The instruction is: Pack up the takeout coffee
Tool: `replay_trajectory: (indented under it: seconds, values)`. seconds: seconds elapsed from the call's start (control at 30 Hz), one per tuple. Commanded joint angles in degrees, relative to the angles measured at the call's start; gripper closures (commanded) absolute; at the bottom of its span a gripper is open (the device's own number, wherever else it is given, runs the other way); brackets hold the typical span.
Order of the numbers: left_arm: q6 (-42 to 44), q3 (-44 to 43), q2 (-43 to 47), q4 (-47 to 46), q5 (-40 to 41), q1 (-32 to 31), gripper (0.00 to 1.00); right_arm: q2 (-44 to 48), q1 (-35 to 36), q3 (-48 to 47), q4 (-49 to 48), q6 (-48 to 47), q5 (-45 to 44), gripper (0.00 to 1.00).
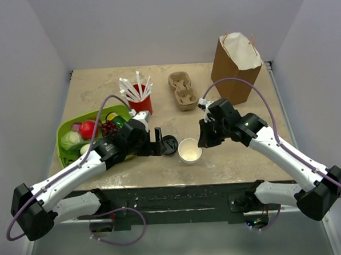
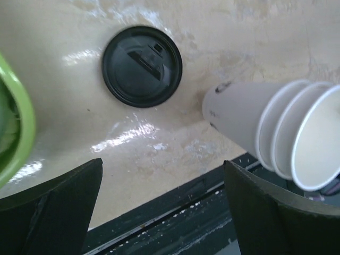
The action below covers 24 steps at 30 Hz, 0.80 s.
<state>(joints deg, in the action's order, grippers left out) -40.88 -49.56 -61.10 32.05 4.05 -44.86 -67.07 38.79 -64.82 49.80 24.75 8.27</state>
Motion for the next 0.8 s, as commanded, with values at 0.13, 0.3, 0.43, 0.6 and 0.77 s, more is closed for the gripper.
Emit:
replay_trajectory:
  seconds: [0.13, 0.3, 0.43, 0.6, 0.77]
  values:
    - [-2.62, 7.28, 0.98, -14.74, -14.95, 0.3, 0.0, 2.29, -4.33, 4.26, -5.24, 3.02, 5.79, 1.0]
    - [-3.76, 9.83, 1.69, -19.57, -17.5, 0.3, 0.0, 2.56, -4.77, 5.93, -7.0, 3.99, 7.11, 1.0]
    - [-4.2, 10.89, 0.37, -22.38, -18.82, 0.3, 0.0, 3.26, -4.86, 6.9, -8.4, 5.3, 8.16, 1.0]
    - [-4.03, 10.89, -1.65, -23.18, -20.14, 0.3, 0.0, 3.61, -4.77, 7.77, -10.07, 6.01, 10.18, 1.0]
    - [-4.12, 11.15, -2.61, -24.58, -20.49, 0.39, 0.0, 3.61, -4.77, 8.48, -10.86, 6.27, 11.85, 1.0]
